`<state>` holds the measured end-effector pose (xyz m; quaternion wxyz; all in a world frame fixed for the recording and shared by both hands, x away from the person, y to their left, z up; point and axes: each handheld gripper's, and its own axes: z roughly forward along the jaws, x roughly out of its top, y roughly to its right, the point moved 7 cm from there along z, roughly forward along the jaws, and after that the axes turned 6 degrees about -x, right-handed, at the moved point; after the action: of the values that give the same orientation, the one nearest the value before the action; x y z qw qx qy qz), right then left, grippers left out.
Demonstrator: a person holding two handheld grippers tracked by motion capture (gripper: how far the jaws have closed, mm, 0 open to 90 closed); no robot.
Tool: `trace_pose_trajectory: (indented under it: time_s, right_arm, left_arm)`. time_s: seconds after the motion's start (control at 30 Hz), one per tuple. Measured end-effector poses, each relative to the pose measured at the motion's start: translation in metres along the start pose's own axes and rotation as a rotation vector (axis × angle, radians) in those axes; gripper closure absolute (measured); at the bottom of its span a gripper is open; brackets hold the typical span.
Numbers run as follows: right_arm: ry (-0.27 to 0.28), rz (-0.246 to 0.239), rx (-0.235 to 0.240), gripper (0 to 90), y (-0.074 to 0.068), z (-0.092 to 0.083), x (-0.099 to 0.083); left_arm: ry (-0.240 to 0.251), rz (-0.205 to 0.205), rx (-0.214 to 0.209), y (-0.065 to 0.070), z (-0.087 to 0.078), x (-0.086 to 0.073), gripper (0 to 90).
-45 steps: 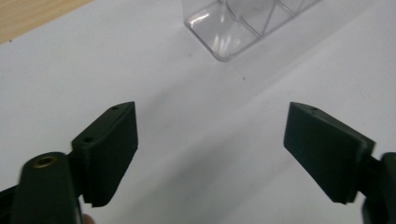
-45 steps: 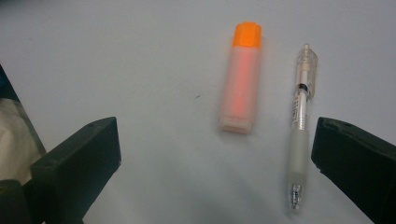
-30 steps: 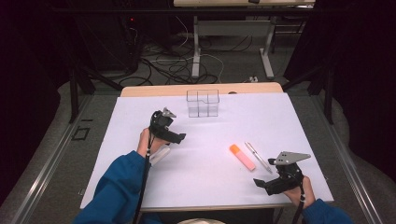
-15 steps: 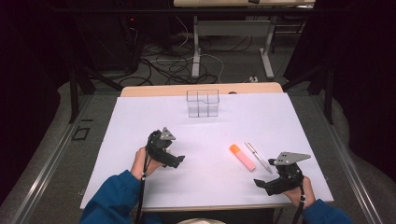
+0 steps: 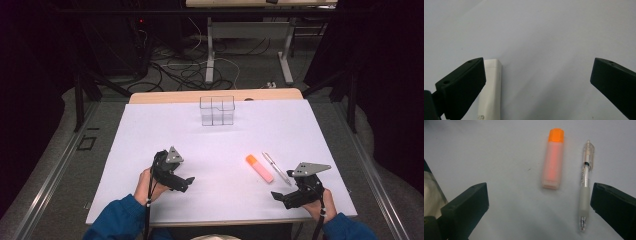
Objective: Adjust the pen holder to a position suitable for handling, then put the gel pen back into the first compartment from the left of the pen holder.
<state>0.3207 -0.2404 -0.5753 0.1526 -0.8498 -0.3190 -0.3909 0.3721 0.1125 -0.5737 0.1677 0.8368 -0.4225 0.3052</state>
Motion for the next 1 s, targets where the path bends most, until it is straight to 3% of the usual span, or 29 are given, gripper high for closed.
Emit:
trace_pose_trajectory:
  time_s: [0.13,0.17,0.2,0.53,1.0]
  right_arm:
    - [-0.007,0.004,-0.003,1.3,0.0,0.0,-0.001]
    - [0.016,0.004,-0.001,1.3,0.0,0.002,0.0]
    - [-0.016,-0.002,-0.001,1.3,0.0,0.0,-0.001]
    - [-0.007,0.003,-0.016,1.4,0.001,0.0,-0.003]
    - [-0.015,0.002,-0.019,1.8,0.002,-0.002,-0.001]
  left_arm:
    - [0.003,0.002,-0.004,0.003,-0.004,-0.004,0.0]
    - [0.0,0.003,-0.005,0.004,-0.005,-0.005,0.0]
    - [0.002,0.004,-0.004,0.004,-0.005,-0.006,0.0]
    - [0.004,0.002,-0.005,0.011,-0.012,-0.015,0.0]
    - [0.02,0.005,0.018,0.018,-0.019,-0.024,0.0]
